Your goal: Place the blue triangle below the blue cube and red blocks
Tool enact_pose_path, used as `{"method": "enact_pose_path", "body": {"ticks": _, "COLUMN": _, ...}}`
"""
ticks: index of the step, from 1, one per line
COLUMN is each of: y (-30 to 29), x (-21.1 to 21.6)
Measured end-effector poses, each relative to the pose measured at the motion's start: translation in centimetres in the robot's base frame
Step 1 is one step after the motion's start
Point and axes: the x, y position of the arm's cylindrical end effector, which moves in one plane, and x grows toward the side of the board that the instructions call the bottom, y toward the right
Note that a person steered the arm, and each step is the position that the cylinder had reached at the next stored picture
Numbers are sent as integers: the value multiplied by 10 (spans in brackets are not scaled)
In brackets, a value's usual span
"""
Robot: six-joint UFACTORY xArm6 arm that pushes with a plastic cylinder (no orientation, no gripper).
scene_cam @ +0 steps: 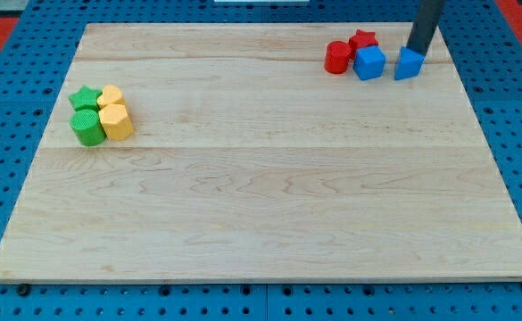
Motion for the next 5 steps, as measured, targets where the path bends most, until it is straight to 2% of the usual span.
{"method": "enact_pose_path", "body": {"ticks": 4, "y": 2, "x": 41}}
{"method": "enact_pose_path", "body": {"ticks": 5, "y": -47, "x": 43}}
